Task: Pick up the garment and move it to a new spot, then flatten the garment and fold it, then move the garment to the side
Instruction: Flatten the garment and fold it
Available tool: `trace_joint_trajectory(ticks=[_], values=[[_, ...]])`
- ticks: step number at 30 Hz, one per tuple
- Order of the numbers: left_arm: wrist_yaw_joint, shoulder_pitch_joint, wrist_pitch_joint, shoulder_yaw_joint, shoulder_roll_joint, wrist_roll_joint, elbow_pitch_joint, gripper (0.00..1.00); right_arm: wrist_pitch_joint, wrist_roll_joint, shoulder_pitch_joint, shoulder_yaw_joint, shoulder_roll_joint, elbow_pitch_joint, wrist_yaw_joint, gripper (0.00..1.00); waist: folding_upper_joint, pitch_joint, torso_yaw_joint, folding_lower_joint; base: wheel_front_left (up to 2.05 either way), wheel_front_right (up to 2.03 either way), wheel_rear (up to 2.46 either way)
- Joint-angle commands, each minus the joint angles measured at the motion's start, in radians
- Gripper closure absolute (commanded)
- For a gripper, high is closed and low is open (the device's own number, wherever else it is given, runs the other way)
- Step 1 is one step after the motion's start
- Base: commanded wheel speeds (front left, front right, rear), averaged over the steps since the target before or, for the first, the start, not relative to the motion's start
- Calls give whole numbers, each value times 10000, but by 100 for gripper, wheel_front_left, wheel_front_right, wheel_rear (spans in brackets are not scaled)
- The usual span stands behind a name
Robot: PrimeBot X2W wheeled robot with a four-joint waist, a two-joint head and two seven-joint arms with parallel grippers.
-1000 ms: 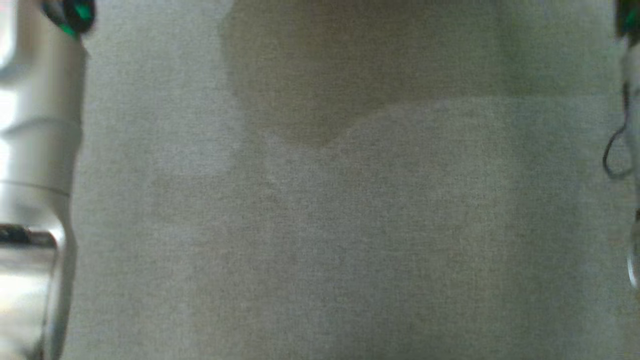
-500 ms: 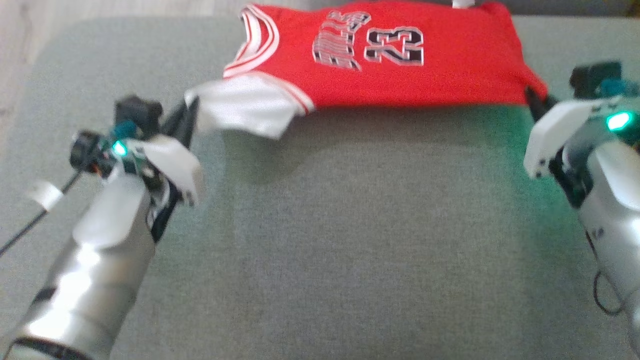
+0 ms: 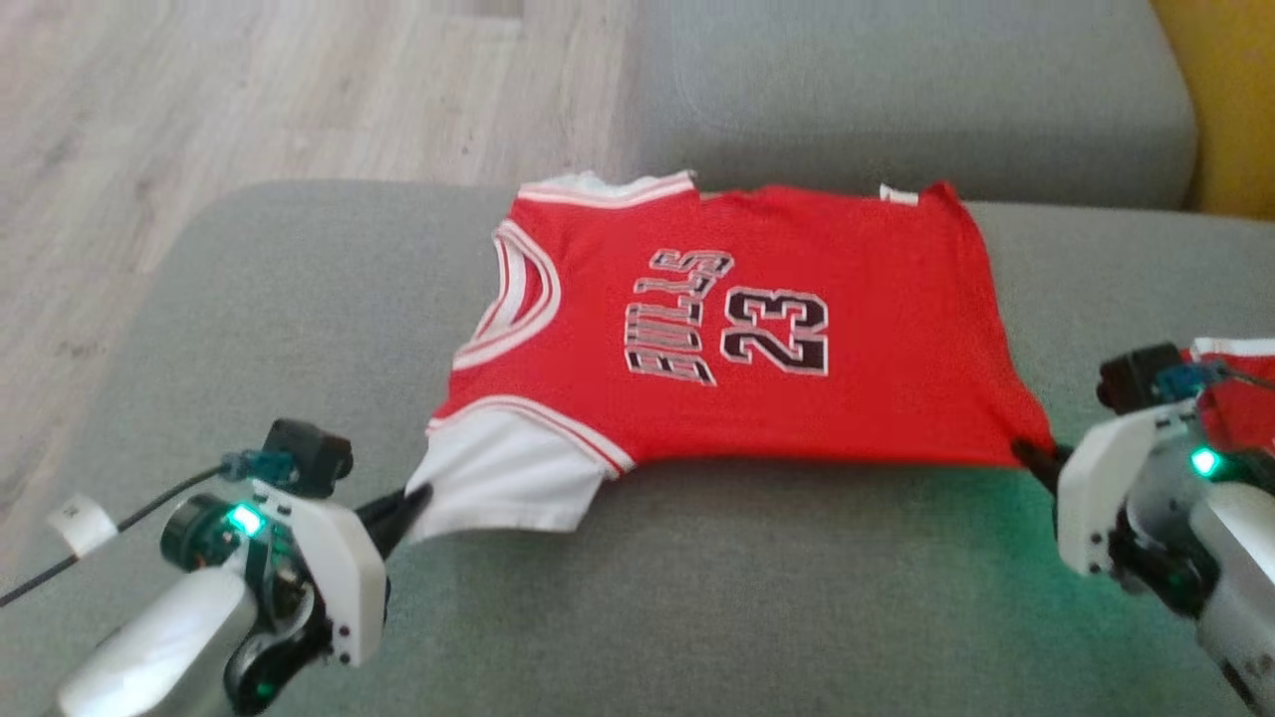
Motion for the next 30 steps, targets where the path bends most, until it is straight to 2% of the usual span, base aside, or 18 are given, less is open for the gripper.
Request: trace_joint_trajectory(ticks=[1, 8, 13, 17, 20, 30], values=[[67, -340, 174, 419, 596, -140, -619, 100, 165, 286, 54, 68, -534, -541, -9, 100, -1, -205, 96, 3, 0, 0, 0], [760, 309, 861, 520, 1443, -427, -2609, 100, 813, 1122, 970, -147, -1171, -2017, -9, 100, -1, -283, 80, 3, 0, 0, 0], [1095, 31, 618, 518, 1544, 207, -2984, 100, 835, 1038, 979, -719, -1145, -2384, -9, 100, -1, -68, 15, 3, 0, 0, 0], [1168, -576, 330, 415, 1489, 1019, -2670, 100, 865, 808, 711, -1144, -991, -2545, -9, 100, -1, 287, -118, 3, 0, 0, 0], [1105, -909, 255, 382, 1346, 1226, -2366, 100, 879, 621, 503, -1329, -882, -2558, -9, 100, -1, 521, -193, 3, 0, 0, 0], [716, -3042, 205, 415, 761, 1916, -109, 100, 1147, -269, -872, -1778, -111, -2104, -9, 100, -1, 1767, -771, 3, 0, 0, 0]])
